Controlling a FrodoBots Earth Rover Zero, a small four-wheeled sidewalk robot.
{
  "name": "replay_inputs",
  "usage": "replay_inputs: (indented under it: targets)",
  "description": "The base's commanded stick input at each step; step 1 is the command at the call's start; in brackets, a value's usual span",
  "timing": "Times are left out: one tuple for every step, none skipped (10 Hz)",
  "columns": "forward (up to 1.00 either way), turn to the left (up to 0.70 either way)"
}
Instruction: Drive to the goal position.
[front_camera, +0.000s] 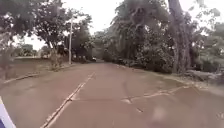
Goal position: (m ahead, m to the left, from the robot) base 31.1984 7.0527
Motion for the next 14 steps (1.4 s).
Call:
replay_inputs:
  targets:
    - [0.70, 0.00]
    - [0.70, 0.00]
    - [0.70, 0.00]
    - [0.70, 0.00]
    - [0.70, 0.00]
    - [0.70, 0.00]
    - [0.70, 0.00]
    - [0.70, 0.00]
    - [0.70, 0.00]
    - [0.70, 0.00]
    - [0.70, 0.00]
    - [0.70, 0.00]
    - [0.70, 0.00]
    - [0.70, 0.00]
